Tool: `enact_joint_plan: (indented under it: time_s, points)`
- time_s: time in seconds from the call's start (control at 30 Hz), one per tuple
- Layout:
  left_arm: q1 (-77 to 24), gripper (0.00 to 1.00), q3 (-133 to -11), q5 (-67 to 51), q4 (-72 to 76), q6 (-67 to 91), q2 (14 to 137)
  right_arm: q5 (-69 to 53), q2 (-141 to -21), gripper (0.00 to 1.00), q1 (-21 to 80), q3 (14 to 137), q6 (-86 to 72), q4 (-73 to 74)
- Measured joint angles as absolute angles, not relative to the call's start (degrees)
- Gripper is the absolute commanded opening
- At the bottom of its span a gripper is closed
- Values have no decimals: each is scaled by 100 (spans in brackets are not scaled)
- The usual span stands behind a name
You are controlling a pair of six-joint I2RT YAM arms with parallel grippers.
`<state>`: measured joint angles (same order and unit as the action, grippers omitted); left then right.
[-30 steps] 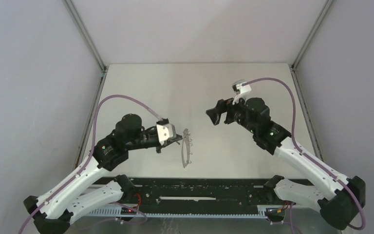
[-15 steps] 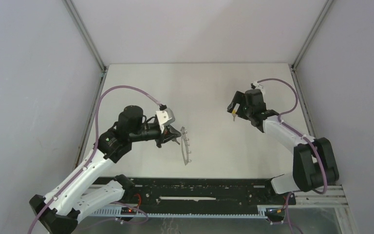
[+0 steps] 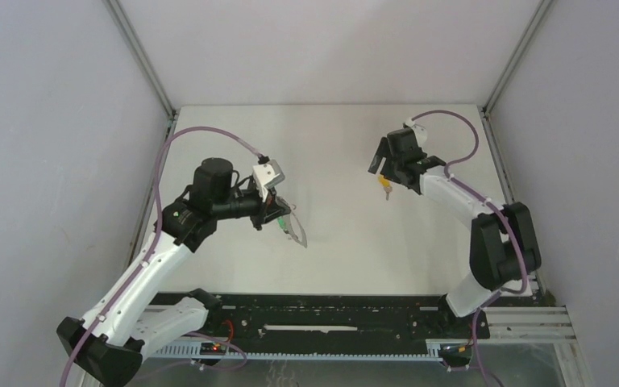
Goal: Put the keys on the keyring
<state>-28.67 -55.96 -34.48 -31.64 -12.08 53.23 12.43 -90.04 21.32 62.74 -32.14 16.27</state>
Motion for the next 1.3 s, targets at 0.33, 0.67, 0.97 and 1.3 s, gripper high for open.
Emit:
enact_joint_plan:
  time_s: [0.33,0.67,0.97,1.3]
  points:
    - [-2797,0,-5795,-3365,-3741,-1396,5502,2069,-10521,69,2593,7271,-4171,2554]
    - [-2797,0,-5793,-3385,-3791,-1398,5271,2241,-10871,58,2377,7470,-4816,2613]
    - [-2797,0,-5793,-3433,-3793,-1398,5260,2171,-11174,54,2093,7485,-5011,2477]
    - [-2797,0,-5793,-3472,-3793,-1400,5260,2075,-11242,40,1933,7485,-5076,2296]
